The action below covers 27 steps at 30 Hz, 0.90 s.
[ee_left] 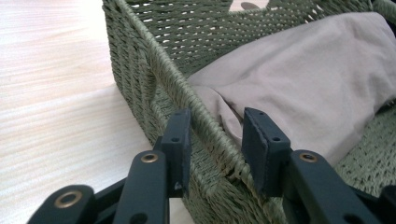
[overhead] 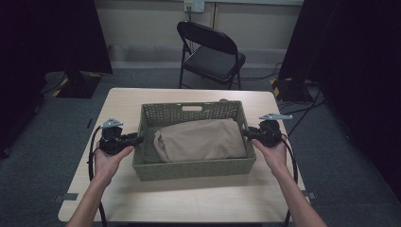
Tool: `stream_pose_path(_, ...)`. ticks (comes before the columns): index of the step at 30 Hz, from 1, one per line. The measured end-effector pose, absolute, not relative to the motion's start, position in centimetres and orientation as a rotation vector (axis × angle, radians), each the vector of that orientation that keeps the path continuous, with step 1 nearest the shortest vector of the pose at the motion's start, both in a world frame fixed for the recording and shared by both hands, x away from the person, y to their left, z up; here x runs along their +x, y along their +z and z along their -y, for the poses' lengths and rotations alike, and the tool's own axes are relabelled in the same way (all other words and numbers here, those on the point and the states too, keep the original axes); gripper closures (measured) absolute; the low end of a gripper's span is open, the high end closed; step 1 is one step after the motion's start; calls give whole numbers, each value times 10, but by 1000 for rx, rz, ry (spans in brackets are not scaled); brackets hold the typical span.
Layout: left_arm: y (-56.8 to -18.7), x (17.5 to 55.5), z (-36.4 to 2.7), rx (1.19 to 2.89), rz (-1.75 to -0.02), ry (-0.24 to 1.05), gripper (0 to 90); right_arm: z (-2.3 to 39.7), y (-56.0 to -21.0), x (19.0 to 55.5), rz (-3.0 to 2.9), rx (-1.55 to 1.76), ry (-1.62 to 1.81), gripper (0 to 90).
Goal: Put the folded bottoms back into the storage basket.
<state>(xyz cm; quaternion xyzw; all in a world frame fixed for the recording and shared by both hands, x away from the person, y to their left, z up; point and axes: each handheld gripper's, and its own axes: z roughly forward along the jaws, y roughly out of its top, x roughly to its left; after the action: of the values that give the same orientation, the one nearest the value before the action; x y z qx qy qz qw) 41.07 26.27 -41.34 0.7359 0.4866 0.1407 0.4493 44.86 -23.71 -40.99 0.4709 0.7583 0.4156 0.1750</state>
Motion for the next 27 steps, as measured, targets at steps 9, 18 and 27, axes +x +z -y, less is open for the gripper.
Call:
stream_pose_path(9,-413,428,-266,1810,-1229,370,658,233,-411,451,-2145,1334,1202,648)
stream_pose_path(18,-417,437,-270,1766,-1235,359,668,232,-413,456,-2130,1341,1229,643)
stream_pose_path(27,-417,436,-270,1771,-1232,360,669,231,-413,454,-2129,1345,1220,649)
